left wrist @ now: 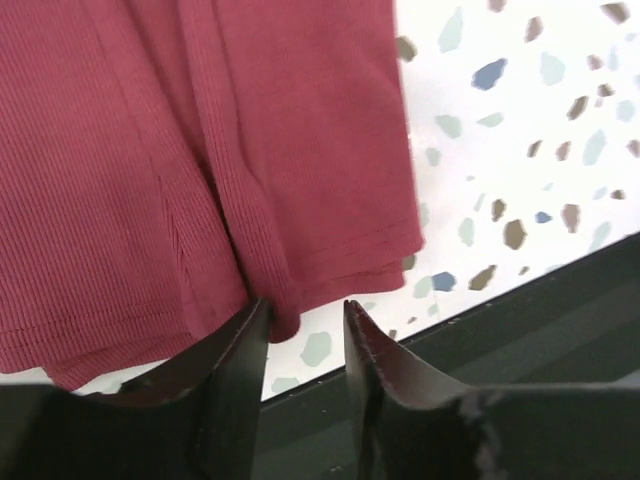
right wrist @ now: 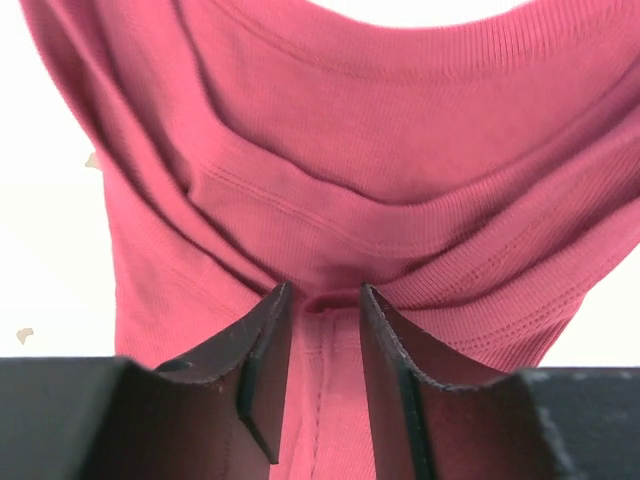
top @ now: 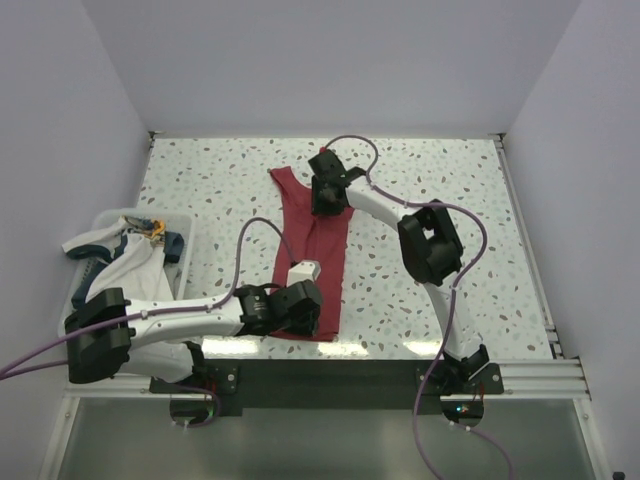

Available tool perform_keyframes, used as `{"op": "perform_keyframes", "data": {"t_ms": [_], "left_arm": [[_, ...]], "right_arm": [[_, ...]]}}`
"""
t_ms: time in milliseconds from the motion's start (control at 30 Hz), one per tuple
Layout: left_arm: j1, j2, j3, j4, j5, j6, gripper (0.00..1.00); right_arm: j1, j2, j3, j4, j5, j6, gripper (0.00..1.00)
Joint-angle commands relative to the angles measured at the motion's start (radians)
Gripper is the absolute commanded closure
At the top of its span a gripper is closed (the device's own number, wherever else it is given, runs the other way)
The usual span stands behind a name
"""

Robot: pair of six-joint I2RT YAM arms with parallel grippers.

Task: Fold and stack the tank tops
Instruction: Fold the tank top

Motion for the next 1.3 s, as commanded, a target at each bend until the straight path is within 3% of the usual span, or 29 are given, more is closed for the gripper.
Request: {"op": "perform_keyframes", "data": {"t_ms": [0, 233, 367, 500, 600, 767, 1267], "left_arm": [[0.001, -0.047, 0.082, -0.03, -0.034, 0.016, 0.57], [0.059, -0.107, 0.194, -0.162, -0.11, 0.028, 0.52], [0.255, -0.187, 0.143, -0.167, -0.103, 0.065, 0.52], [0.366, -0.192, 0.065, -0.122, -0.055, 0.108, 0.5], [0.441, -0.173, 0.013, -0.064, -0.006, 0.155, 0.47], [0.552, -0.075, -0.015, 0.054, 0.066, 0.227, 0.44], [0.576, 0.058, -0.11, 0.203, 0.086, 0.232, 0.38]], "right_arm": [[-0.001, -0.047, 0.084, -0.005, 0.006, -0.038, 0.62], [-0.002, -0.175, 0.004, -0.015, 0.013, -0.064, 0.6], [-0.002, -0.332, -0.222, 0.028, 0.009, -0.044, 0.6], [0.011, -0.513, -0.462, 0.105, -0.056, -0.015, 0.62], [0.018, -0.544, -0.567, 0.142, -0.036, -0.005, 0.62], [0.016, -0.434, -0.493, 0.116, -0.013, -0.02, 0.67], [-0.074, -0.128, -0.208, 0.013, 0.03, -0.078, 0.68]]}}
